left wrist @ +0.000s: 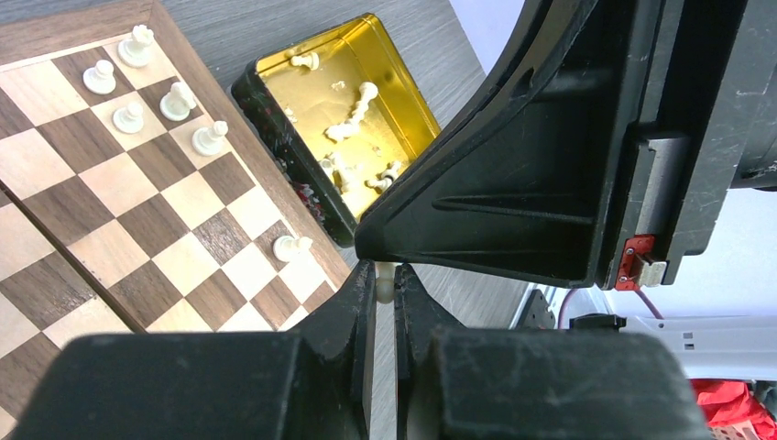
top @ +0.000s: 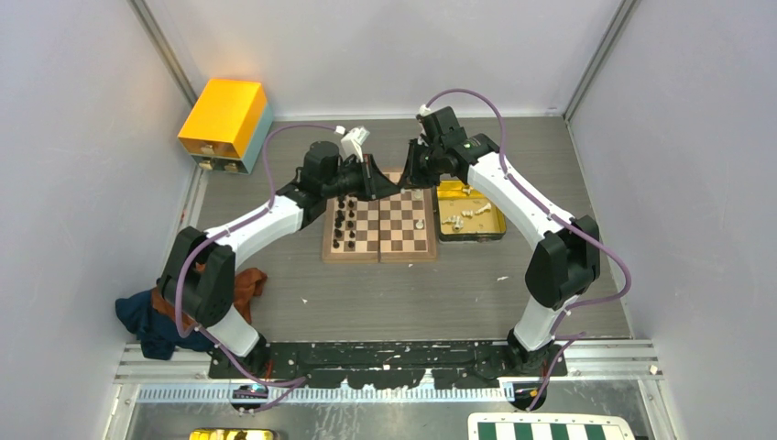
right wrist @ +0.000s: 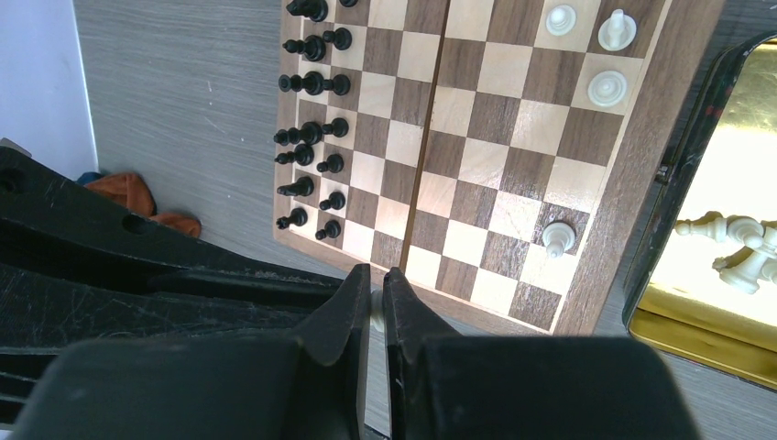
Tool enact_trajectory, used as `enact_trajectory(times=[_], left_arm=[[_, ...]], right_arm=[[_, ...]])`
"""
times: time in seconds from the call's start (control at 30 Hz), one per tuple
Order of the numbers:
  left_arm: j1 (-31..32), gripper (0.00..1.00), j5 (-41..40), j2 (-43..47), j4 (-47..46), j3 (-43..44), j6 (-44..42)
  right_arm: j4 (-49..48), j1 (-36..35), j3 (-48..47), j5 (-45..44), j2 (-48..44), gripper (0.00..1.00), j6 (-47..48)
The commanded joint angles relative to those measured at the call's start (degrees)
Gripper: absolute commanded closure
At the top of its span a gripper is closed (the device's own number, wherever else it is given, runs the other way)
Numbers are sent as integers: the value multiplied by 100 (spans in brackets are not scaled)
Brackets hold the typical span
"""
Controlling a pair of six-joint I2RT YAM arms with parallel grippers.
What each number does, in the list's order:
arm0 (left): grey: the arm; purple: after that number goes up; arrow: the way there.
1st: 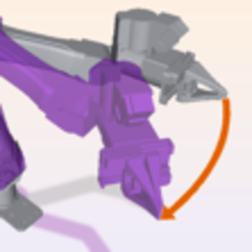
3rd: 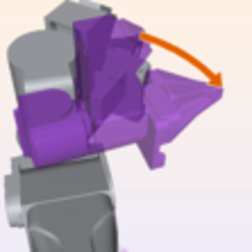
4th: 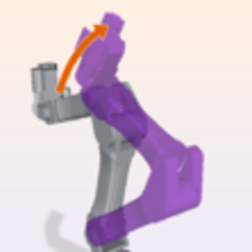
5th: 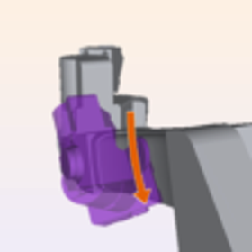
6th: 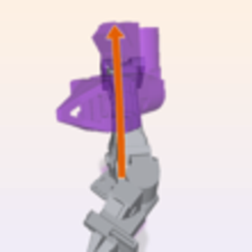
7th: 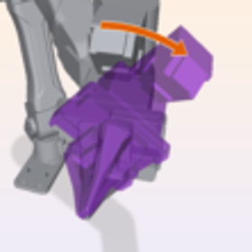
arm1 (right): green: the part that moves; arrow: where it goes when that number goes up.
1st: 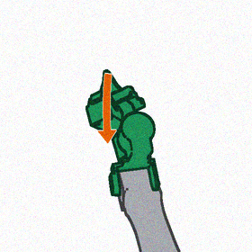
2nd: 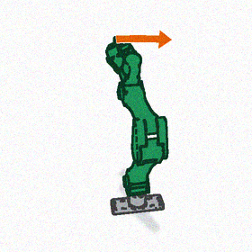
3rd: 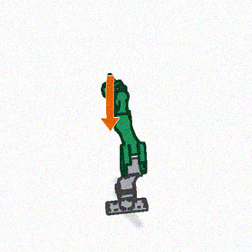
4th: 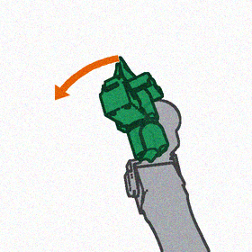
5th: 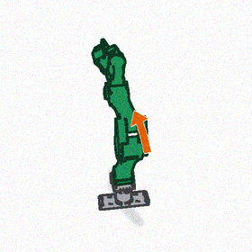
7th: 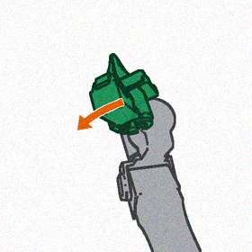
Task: Set up the chess pieces on the board
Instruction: Pick up the chess piece from the storage box.
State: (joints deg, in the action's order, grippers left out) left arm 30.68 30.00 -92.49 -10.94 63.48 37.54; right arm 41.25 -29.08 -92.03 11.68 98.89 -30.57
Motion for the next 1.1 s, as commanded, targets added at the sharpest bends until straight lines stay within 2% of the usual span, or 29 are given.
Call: enact_trajectory(times=[0.0, 0.3, 0.63, 0.93, 1.07], left_arm=[[9, 100, 82, 75, -375, 30, 34], [8, 100, 83, 30, -229, 141, 1], [9, 100, 93, 13, 57, 277, -125], [9, 100, 83, 19, 296, 343, -250], [9, 100, -18, 16, 765, 590, -529]], right_arm=[[-179, -23, -149, 102, -272, 99, -35], [-179, -23, -188, 65, -257, 92, 5], [-153, -16, -319, 47, -216, 79, 23], [-166, 21, -356, 34, -208, 77, 19], [-204, 183, -247, -81, -289, 77, 16]])
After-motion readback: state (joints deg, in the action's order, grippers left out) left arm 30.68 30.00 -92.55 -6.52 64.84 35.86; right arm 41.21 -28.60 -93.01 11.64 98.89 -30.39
